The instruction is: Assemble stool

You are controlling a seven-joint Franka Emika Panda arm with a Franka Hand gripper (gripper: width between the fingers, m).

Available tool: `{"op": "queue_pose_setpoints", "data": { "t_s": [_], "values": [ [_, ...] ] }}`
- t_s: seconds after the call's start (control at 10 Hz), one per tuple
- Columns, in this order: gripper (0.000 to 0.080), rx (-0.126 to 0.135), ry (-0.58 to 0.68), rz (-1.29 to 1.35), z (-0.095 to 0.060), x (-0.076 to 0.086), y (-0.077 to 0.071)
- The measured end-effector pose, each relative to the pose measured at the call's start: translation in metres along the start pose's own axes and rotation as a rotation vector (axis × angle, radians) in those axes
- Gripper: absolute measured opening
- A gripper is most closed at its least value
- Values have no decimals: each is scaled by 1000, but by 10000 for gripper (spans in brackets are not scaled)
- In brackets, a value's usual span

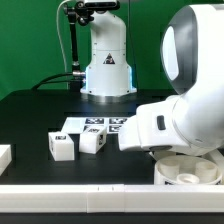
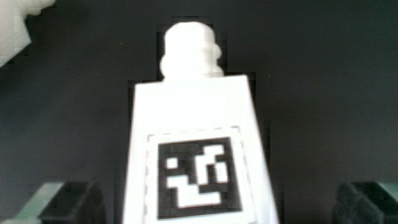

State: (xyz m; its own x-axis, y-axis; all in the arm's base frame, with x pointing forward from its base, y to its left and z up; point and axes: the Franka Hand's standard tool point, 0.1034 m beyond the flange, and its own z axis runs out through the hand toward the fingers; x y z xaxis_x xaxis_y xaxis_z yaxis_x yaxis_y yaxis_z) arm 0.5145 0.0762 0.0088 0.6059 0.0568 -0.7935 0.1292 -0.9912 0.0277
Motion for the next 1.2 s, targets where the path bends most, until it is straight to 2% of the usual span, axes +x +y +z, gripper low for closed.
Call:
{"op": "queue_pose_setpoints", "data": {
  "t_s": [0.2,0.4,0.5,0.6,0.9,1.1,1.2],
  "values": [
    [649,0,1,-2,0,0,0],
    [407,0,5,-5,0,1,0],
    [407,0,5,-6,-1,1,0],
    [335,0,5,-5,-1,1,0],
    [335,3,9,-2,-4,0,4],
    [335,13,1,-5,-23,-15,15],
    [337,17,1,-15,-41,-25,19]
  ]
}}
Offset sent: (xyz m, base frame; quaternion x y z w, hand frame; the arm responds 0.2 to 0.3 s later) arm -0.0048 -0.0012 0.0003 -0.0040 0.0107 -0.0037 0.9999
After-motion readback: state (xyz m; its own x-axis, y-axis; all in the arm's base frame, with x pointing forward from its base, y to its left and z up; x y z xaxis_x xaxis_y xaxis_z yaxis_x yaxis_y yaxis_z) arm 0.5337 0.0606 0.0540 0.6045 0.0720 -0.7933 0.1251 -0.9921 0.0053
